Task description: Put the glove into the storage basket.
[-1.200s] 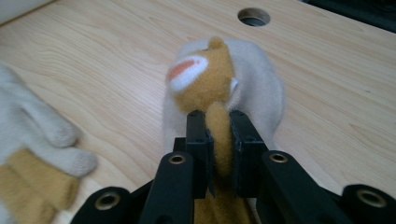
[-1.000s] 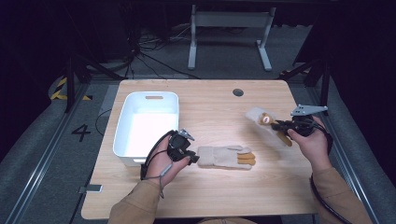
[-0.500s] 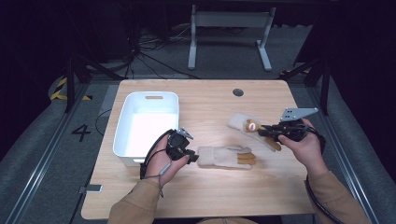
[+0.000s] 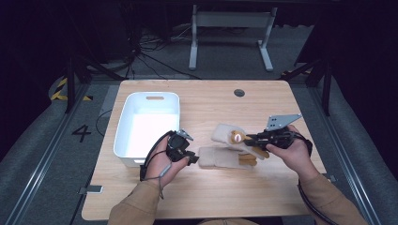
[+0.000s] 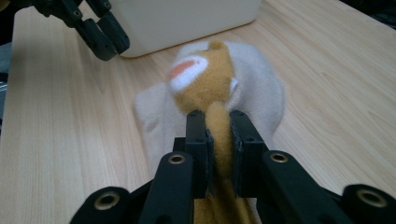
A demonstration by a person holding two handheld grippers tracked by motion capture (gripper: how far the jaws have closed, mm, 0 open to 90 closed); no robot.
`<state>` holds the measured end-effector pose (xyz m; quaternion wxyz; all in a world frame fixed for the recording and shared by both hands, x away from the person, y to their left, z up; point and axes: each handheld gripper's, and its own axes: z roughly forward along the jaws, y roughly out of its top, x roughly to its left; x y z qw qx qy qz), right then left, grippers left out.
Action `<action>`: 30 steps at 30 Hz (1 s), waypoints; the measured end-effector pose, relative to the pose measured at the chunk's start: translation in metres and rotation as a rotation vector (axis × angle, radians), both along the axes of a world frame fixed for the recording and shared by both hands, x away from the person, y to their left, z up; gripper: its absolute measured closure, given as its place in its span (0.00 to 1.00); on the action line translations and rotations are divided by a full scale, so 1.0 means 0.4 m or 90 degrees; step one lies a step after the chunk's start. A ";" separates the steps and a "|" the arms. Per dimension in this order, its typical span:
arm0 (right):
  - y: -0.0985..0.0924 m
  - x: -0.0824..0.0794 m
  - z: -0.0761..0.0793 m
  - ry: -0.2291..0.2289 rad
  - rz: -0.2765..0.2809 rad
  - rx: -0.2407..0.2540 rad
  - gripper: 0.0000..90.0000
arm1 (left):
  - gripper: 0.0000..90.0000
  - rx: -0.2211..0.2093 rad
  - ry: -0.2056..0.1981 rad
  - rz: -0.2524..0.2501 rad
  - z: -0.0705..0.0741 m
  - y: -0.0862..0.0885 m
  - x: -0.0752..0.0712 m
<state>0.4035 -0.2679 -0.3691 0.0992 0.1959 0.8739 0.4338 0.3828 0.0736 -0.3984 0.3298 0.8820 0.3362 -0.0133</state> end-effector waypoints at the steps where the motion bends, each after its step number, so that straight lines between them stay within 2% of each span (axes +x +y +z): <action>1: 0.014 0.000 -0.006 0.001 0.013 -0.002 0.89 | 0.81 0.001 0.003 0.003 -0.002 0.002 -0.002; 10: 0.058 0.007 -0.051 0.026 0.062 -0.010 0.89 | 0.81 0.005 0.003 0.004 -0.005 0.007 -0.006; 21: 0.074 0.013 -0.094 0.045 0.095 -0.015 0.88 | 0.82 0.018 0.004 -0.003 -0.011 -0.005 -0.006; 24: 0.081 0.015 -0.112 0.048 0.116 -0.018 0.87 | 0.82 0.020 0.007 -0.004 -0.013 -0.009 -0.005; 30: 0.083 0.022 -0.137 0.042 0.119 -0.049 0.84 | 0.81 0.028 0.010 -0.013 -0.019 -0.021 -0.003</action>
